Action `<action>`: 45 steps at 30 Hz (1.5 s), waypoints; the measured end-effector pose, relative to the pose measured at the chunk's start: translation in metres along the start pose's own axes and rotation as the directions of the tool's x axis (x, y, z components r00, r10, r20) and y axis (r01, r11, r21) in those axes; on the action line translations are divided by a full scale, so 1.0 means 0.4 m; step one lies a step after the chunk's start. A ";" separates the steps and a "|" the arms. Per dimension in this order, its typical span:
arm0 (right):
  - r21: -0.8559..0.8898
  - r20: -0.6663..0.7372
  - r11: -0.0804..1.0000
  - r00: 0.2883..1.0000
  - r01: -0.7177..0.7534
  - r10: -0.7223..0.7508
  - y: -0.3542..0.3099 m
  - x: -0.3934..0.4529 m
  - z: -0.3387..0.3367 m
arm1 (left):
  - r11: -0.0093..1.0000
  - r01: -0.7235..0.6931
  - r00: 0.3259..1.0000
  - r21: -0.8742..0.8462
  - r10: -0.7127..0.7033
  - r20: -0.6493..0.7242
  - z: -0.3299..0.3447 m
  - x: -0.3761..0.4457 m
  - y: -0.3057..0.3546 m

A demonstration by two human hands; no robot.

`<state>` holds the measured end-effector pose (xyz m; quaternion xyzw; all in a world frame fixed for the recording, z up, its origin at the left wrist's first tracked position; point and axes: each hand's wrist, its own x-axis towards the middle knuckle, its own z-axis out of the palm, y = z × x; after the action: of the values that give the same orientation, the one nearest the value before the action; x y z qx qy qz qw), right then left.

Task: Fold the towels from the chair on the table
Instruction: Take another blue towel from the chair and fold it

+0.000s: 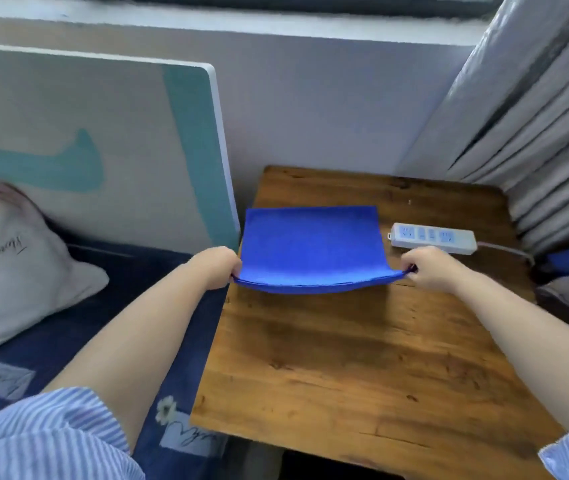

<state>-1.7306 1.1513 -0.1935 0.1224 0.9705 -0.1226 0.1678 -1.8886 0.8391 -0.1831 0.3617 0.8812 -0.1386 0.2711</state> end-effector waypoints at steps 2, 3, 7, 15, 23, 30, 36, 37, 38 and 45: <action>-0.119 0.137 0.993 0.991 0.014 0.003 0.003 -0.018 0.063 | 0.994 -0.037 0.990 0.105 0.022 0.138 0.051 0.006 0.035; -0.173 0.203 0.984 0.979 0.032 0.004 0.001 -0.026 0.095 | 0.988 -0.055 0.982 0.145 0.027 0.186 0.078 0.009 0.049; -0.305 0.420 0.945 0.907 0.114 0.026 -0.009 -0.064 0.209 | 0.964 -0.104 0.951 0.245 0.024 0.309 0.186 0.016 0.092; -0.488 0.541 0.810 0.841 0.326 -0.013 -0.022 -0.148 0.393 | 0.925 -0.220 0.893 0.310 0.062 0.446 0.383 -0.003 0.149; -0.395 0.712 0.837 0.702 0.378 0.019 -0.037 -0.178 0.460 | 0.933 -0.280 0.811 0.225 0.105 0.575 0.474 -0.037 0.177; -0.336 0.434 0.878 0.883 0.341 -0.177 -0.032 -0.062 0.399 | 0.978 -0.112 0.885 0.179 0.016 0.466 0.392 0.053 0.186; -0.141 -0.002 0.960 0.970 0.242 -0.245 -0.045 0.127 0.390 | 0.958 0.127 0.971 -0.256 -0.173 -0.166 0.313 0.230 0.228; -0.116 -0.057 0.966 0.969 0.232 -0.240 -0.051 0.156 0.389 | 0.942 0.134 0.952 -0.307 -0.209 -0.225 0.305 0.255 0.235; -0.087 -0.094 0.971 0.968 0.223 -0.231 -0.053 0.189 0.392 | 0.930 0.125 0.937 -0.345 -0.225 -0.266 0.299 0.289 0.241; -0.012 -0.056 0.989 0.987 0.149 -0.150 -0.020 0.358 0.423 | 0.926 0.132 0.916 -0.355 -0.251 -0.314 0.314 0.471 0.213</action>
<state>-1.8135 1.1248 -0.3973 0.0521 0.9818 -0.1274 0.1308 -1.8919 0.9496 -0.3985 0.2416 0.9575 0.0502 0.1493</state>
